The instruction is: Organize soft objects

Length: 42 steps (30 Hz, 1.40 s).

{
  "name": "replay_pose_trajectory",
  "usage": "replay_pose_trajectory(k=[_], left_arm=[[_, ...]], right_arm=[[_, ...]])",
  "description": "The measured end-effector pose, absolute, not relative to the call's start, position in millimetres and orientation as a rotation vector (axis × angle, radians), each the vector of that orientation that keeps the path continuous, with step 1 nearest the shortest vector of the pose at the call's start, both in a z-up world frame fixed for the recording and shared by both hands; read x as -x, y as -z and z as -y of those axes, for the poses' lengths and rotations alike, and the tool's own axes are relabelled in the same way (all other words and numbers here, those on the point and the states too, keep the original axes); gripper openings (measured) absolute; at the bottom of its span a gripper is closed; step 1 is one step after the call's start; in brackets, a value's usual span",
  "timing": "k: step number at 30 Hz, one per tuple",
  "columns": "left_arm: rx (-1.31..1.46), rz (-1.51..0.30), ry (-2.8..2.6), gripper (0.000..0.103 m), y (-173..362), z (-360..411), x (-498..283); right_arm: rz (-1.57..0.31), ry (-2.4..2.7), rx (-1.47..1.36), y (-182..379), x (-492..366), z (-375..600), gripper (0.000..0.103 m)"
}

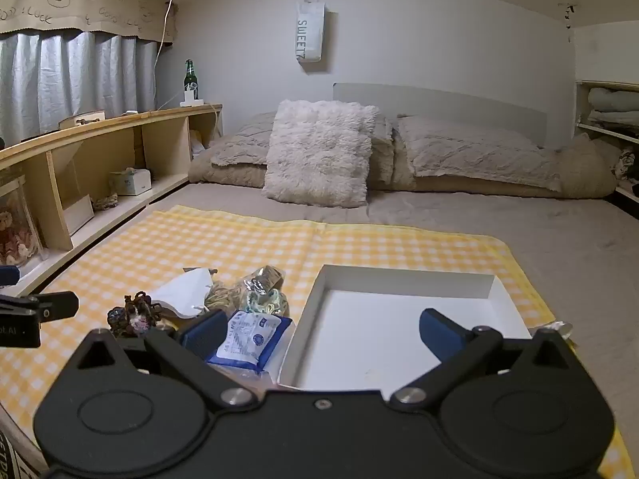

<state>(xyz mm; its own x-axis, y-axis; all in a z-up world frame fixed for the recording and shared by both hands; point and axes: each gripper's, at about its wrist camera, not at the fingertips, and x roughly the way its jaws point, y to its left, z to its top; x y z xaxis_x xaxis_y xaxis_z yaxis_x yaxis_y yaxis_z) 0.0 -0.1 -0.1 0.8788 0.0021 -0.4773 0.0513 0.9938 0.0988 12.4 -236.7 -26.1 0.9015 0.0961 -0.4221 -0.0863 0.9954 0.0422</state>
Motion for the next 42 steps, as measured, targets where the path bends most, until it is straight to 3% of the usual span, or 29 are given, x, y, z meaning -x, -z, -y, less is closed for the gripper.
replay_pose_trajectory(k=[42], left_arm=[[-0.115,-0.502,0.024,0.103,0.1,0.2,-0.1]], right_arm=[[-0.443,-0.091,-0.016,26.5,-11.1,236.8,0.103]])
